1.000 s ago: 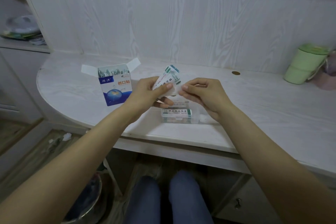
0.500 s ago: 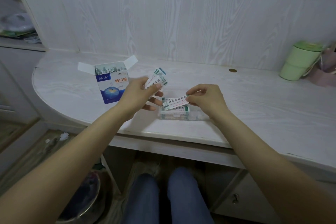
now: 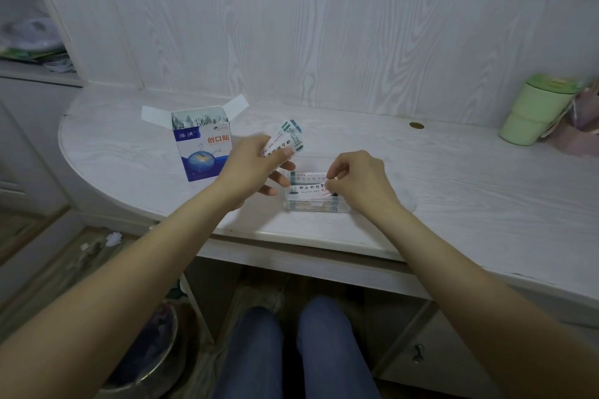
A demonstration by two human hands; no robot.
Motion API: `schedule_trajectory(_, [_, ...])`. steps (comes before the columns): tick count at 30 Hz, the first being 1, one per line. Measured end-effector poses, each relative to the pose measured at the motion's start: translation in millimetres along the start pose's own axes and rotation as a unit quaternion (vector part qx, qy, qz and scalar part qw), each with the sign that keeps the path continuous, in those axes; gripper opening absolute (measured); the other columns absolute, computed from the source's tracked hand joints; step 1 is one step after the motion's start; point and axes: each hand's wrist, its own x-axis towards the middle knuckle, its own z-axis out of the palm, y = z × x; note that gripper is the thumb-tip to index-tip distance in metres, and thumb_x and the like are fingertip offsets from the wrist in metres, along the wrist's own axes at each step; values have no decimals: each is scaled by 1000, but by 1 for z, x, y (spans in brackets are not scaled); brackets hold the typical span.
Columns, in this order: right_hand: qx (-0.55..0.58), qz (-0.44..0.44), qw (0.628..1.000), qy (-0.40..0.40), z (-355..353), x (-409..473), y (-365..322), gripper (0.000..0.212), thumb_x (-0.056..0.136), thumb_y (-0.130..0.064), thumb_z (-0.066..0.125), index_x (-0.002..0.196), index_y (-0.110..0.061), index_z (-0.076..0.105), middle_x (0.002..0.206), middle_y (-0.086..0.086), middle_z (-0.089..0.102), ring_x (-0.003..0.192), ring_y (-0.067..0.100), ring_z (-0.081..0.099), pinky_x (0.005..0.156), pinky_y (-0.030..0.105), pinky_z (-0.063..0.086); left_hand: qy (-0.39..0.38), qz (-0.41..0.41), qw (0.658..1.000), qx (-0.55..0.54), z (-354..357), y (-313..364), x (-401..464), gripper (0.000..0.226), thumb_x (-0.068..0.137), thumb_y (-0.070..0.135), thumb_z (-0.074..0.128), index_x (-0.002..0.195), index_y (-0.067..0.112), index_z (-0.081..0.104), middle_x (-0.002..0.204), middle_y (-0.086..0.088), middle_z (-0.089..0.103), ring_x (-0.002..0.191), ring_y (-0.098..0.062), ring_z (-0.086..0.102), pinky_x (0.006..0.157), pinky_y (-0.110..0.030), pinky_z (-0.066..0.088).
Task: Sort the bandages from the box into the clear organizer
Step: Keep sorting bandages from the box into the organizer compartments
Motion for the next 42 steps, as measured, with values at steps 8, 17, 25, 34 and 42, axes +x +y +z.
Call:
schedule_trajectory(8, [-63,-33,997,-22,3,1,-4,7,81,-4,65,79,-5,72,73,-3,58,73,10,50,50,6,31,-5,8,1000,-10,-1,4,-2,14,95,26,55,106,17,58,88,-2,70,56,-5,64,43,-19,48])
schedule_trajectory(17, [239,21,970,47,-13,-4,-13,27,86,-39,65,79,-15,72,74,-4,70,69,8,64,68,18,49,-53,-18,996,-72,2,10,-9,26,89,16,63,114,10,61,84,-6,72,62,-8,67,48,-19,52])
schedule_trajectory(25, [308,16,951,8,-15,-3,-16,7,79,-9,75,79,-11,68,72,5,70,58,6,64,55,16,49,-111,-63,977,-172,7,21,-15,19,98,21,47,107,12,60,82,-4,74,75,-16,72,58,-24,58])
schedule_trajectory(34, [350,68,933,42,-16,11,-7,11,86,-9,68,83,-15,60,75,2,67,59,5,60,51,13,44,9,-46,990,-134,0,12,-3,20,100,18,45,111,6,57,93,-12,69,68,-17,72,55,-24,57])
schedule_trajectory(42, [220,59,972,62,-1,27,2,12,86,-9,66,96,-17,65,73,1,64,58,5,59,51,12,40,23,-41,997,-61,-4,8,9,14,100,16,44,99,9,56,88,-14,68,62,-18,70,53,-26,56])
